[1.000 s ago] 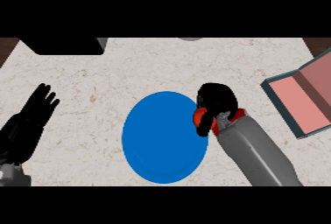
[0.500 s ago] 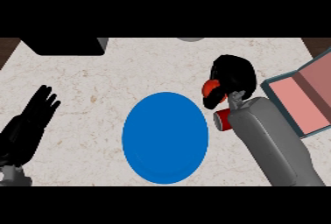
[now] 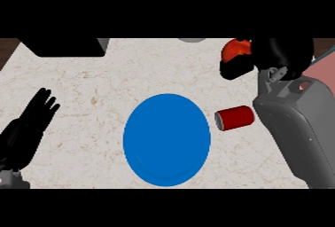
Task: Pick the tomato from the plate and place it in the cardboard box
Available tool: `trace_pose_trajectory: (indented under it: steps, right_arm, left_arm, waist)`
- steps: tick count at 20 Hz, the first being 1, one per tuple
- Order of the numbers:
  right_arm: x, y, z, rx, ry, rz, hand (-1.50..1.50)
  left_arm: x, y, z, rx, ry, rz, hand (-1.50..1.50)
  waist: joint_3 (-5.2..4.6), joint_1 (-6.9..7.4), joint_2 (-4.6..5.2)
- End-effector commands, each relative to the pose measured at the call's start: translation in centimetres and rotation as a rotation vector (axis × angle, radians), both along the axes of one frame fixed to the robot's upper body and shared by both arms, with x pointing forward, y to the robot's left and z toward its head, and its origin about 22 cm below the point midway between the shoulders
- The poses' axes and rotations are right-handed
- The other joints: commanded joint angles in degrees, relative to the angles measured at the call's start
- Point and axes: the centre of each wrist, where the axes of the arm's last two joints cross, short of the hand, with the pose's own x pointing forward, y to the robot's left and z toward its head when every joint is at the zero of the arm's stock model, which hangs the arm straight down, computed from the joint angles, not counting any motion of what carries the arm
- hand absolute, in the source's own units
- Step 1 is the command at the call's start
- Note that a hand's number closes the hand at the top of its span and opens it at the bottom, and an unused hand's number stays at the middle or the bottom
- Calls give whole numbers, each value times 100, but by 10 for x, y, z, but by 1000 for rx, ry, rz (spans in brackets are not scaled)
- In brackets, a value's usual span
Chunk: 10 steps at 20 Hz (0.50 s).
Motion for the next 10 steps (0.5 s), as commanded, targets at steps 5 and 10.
trace_pose_trajectory:
  steps: [5, 10]
  right_arm:
    - [-6, -52, 51, 22, -122, -219, 150]
    - [7, -94, 46, 4, -85, -261, 150]
  left_arm:
    - [6, -3, -7, 15, -9, 5, 0]
    - [-4, -14, -3, -6, -16, -11, 0]
  waist:
    - [2, -34, 20]
    - [4, 40, 28]
